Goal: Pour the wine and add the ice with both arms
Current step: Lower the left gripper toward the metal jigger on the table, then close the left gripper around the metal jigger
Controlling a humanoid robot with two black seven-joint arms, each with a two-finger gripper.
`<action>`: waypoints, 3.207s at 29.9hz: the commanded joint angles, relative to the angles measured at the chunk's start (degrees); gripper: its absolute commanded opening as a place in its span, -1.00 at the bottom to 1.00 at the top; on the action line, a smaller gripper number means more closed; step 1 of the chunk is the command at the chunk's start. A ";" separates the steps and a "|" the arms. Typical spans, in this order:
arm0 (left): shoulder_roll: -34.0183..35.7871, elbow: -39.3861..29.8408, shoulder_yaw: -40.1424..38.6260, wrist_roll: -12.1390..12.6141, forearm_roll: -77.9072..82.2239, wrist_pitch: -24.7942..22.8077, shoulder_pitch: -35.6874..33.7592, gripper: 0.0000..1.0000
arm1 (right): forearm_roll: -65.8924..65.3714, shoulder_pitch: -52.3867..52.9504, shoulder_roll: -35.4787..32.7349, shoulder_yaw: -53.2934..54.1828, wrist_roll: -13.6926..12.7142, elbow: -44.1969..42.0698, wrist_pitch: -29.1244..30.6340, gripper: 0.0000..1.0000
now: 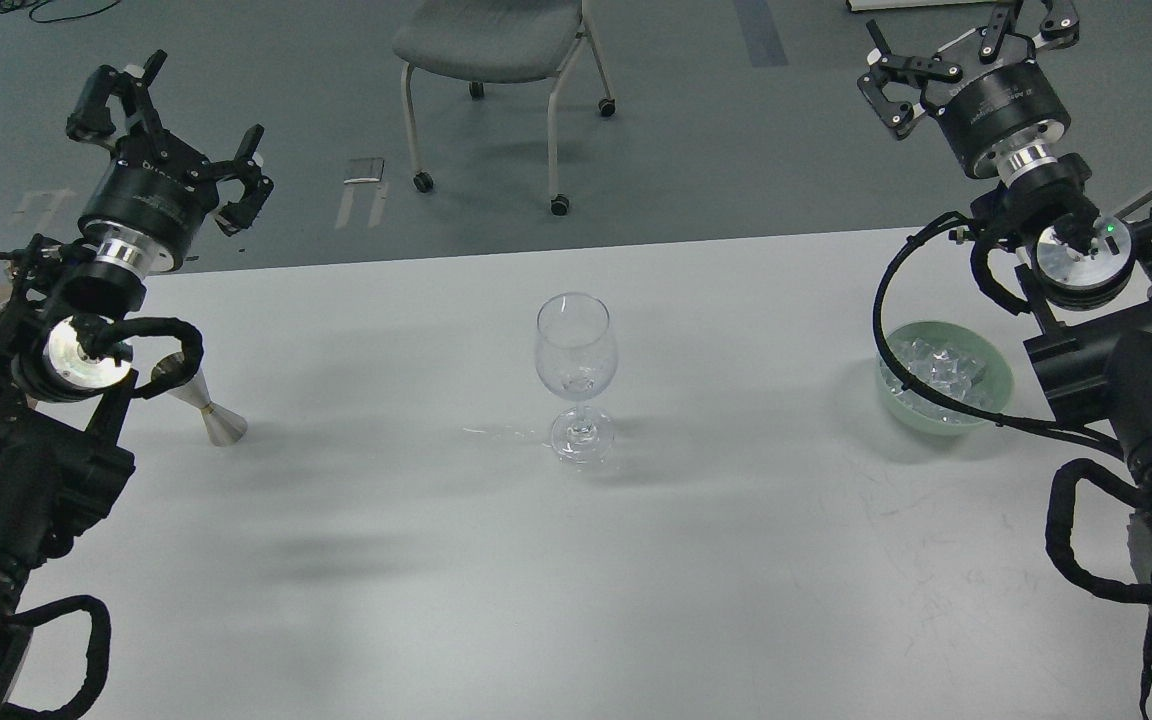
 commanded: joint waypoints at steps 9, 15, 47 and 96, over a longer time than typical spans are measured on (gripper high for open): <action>2.61 -6.41 0.17 0.33 -0.24 -0.52 2.19 0.97 | 0.00 -1.49 -0.18 0.01 0.17 0.69 0.00 1.00; 7.87 -16.75 -0.53 0.41 -0.85 0.00 9.55 0.96 | 0.00 -3.08 -1.15 0.01 0.26 0.86 0.00 1.00; 5.37 -53.17 -20.22 6.92 -21.25 1.06 65.21 0.91 | 0.00 -11.60 -2.20 0.28 0.35 6.23 0.00 1.00; -15.14 -33.66 -25.58 15.18 -27.40 22.86 46.84 0.03 | -0.09 -15.29 -3.17 0.19 0.35 8.16 0.00 1.00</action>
